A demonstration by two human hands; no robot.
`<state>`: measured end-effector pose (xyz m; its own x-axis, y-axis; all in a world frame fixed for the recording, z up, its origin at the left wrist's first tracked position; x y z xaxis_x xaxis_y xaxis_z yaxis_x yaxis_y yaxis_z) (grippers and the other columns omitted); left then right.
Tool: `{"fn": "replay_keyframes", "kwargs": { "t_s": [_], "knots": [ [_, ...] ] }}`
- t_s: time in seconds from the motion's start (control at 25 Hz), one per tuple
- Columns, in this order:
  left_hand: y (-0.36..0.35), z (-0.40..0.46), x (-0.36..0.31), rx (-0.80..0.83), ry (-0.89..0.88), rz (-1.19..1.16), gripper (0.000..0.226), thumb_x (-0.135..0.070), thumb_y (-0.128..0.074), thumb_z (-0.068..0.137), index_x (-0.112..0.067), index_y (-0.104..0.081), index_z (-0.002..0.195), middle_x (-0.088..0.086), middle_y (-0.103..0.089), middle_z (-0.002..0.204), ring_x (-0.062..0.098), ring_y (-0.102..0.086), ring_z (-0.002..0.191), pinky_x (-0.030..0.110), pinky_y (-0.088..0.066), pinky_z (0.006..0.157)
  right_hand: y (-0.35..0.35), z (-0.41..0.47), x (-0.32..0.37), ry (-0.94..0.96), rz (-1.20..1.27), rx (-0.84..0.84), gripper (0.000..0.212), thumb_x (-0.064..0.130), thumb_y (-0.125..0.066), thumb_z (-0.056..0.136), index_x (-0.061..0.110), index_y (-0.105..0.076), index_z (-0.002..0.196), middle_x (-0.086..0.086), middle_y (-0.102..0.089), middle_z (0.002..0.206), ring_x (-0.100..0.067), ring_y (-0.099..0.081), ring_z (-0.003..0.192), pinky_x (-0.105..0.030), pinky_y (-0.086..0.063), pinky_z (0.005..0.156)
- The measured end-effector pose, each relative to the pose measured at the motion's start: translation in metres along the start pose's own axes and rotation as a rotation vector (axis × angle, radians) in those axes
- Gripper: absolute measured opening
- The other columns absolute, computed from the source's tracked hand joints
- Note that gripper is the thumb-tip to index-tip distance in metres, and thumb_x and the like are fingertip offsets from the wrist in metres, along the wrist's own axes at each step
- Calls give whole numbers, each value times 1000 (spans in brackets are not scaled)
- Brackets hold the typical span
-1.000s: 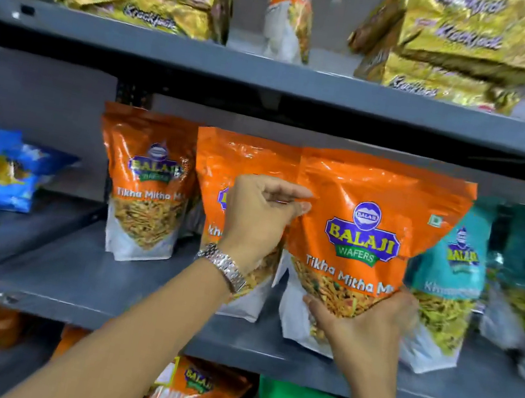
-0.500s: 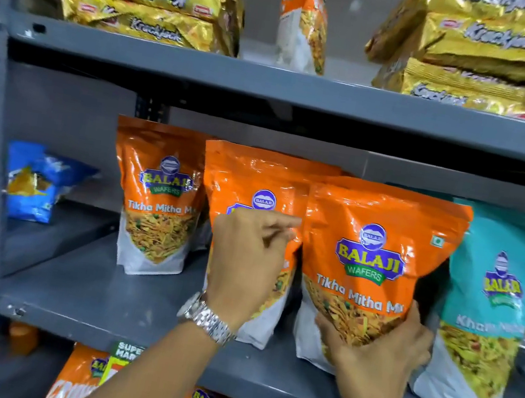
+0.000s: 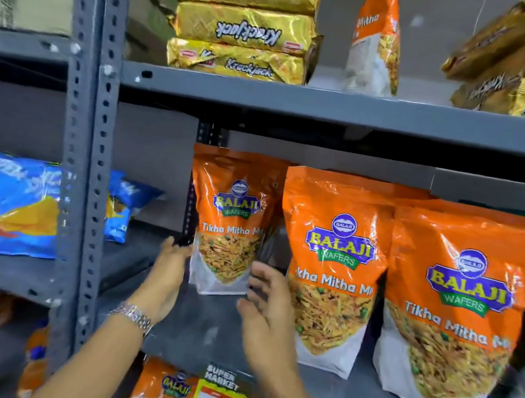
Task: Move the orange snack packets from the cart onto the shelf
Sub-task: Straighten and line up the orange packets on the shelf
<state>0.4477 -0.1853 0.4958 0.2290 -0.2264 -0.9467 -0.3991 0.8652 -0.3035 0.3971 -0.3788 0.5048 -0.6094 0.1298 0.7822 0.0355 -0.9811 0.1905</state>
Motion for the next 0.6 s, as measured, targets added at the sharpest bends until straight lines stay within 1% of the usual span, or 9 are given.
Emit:
{"fn": "replay_keyframes", "kwargs": {
  "t_s": [0.04,0.08,0.16,0.24,0.28,0.32,0.44,0.52,0.6],
  "knots": [
    [-1,8,9,24,42,2,27,-14,-44,105,-18,-46,132,-5,-57,119,6,-59,103,28,-45,90,-19,19,-11,-108,12,23,54,-4,-56,88,29,-51,131,-2,-58,139,-18,-56,131,-37,-45,113],
    [-5,13,14,58,65,0,23,-14,-38,108,-6,-51,125,1,-60,114,15,-57,108,30,-49,93,-31,37,-21,-195,3,2,53,-2,-56,90,27,-48,133,-6,-57,143,-24,-54,134,-39,-44,113],
    [-11,21,20,57,137,-39,36,-16,-26,112,6,-54,110,10,-58,112,24,-48,118,26,-47,101,-40,65,-38,-369,-28,-117,63,2,-54,92,11,-35,151,-18,-46,154,-36,-44,143,-41,-40,115],
    [-18,27,18,66,186,-41,50,-30,-24,112,5,-54,131,17,-59,132,31,-51,131,40,-42,114,-40,84,-57,-545,-35,-193,77,2,-51,93,-2,-13,160,-23,-32,162,-40,-34,149,-42,-34,119],
    [-21,29,16,115,175,-17,55,-37,-23,110,-1,-53,139,19,-58,141,35,-53,134,48,-41,115,-42,93,-65,-592,-32,-188,78,3,-52,93,-3,-12,160,-23,-33,162,-40,-36,148,-43,-35,119],
    [-23,30,15,156,171,16,57,-42,-22,109,-6,-55,139,20,-59,141,36,-56,130,49,-43,112,-44,99,-70,-618,-16,-168,77,4,-53,93,-1,-16,161,-23,-38,160,-40,-41,145,-46,-38,118],
    [-20,41,16,186,178,75,53,-46,-22,108,-13,-62,121,19,-65,133,28,-63,108,37,-50,90,-46,108,-80,-654,1,-155,65,11,-58,93,-1,-36,153,-24,-54,148,-40,-56,133,-50,-48,110],
    [-21,48,17,218,192,59,52,-45,-21,109,-14,-60,125,20,-63,138,29,-63,115,35,-50,91,-43,103,-82,-659,-42,-217,50,10,-52,94,-5,-44,141,-27,-59,139,-42,-60,125,-46,-53,100],
    [-22,51,15,234,208,-23,52,-42,-22,110,-11,-56,134,21,-59,143,31,-59,128,36,-48,94,-44,97,-83,-643,-57,-257,44,7,-46,93,-5,-45,135,-28,-60,134,-43,-61,121,-42,-51,87]
  ]
}}
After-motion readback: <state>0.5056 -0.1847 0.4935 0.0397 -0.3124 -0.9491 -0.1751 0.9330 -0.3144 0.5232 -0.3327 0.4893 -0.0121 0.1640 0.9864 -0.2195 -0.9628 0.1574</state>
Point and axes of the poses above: each hand's wrist, its own z-axis towards the middle knuckle, its own y-axis out of the back of the hand, x = y × z, the point moved 7 cm from there along z, towards the middle knuckle
